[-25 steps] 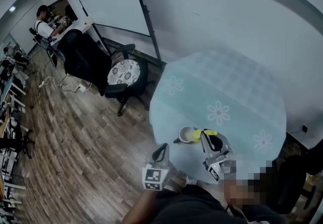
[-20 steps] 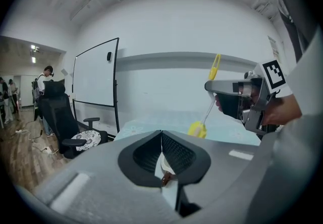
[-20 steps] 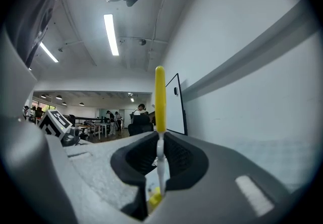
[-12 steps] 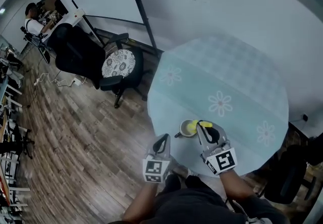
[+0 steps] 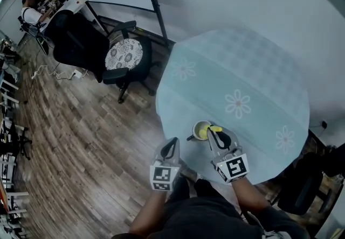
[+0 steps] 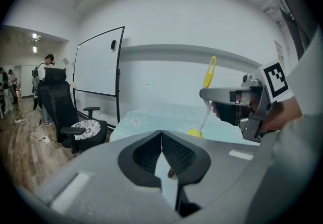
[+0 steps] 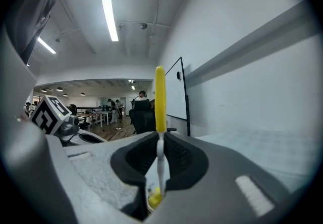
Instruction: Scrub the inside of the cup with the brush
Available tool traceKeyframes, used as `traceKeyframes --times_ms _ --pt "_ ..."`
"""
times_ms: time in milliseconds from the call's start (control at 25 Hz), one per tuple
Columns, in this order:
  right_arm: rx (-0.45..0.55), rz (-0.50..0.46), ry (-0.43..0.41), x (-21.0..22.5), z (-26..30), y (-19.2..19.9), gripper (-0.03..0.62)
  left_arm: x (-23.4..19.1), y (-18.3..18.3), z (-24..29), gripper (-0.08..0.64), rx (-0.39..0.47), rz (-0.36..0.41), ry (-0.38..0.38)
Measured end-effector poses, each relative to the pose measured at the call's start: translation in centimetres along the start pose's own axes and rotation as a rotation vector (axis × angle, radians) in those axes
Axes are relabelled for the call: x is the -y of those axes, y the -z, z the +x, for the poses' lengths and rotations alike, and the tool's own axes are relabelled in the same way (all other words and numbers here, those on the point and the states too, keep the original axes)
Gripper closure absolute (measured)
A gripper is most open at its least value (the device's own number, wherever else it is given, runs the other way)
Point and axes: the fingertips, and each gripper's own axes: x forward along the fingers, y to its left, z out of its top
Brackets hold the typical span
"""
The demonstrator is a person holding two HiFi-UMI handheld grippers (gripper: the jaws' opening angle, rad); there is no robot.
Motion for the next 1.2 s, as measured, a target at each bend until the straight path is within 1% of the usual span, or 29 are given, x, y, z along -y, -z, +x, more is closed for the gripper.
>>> traceKeyframes --times_ms 160,320,480,720,1080,1200 --pt "-0.054 -0.011 0.012 -0.1 0.6 1.6 0.555 -1.6 1.4 0.0 0.554 -0.012 -0.051 -0.022" --pt "-0.073 -0.003 0.003 -0.3 0.8 2.6 0.555 -2.6 2.3 -0.1 0.554 -0.022 -0.063 -0.042" --pt "-0.079 0.002 -0.006 -0.2 1.3 3.2 0.555 -3.4 3.2 0.3 0.554 -0.018 -0.073 -0.063" --pt "-0.071 0.022 -0.038 -1.6 3.0 2.9 0.552 -5.9 5.5 -1.0 0.554 -0.065 -0.113 -0.111" --pt "-0.062 0.017 -0.056 -1.7 5.6 2.8 0.552 -7.1 5.9 -1.1 0.554 -0.066 -0.117 -0.132" --pt "-0.062 0.015 -0.057 -1.3 6.3 2.9 0.552 -7.2 6.0 -1.0 0.554 -0.072 -0.095 -0.133"
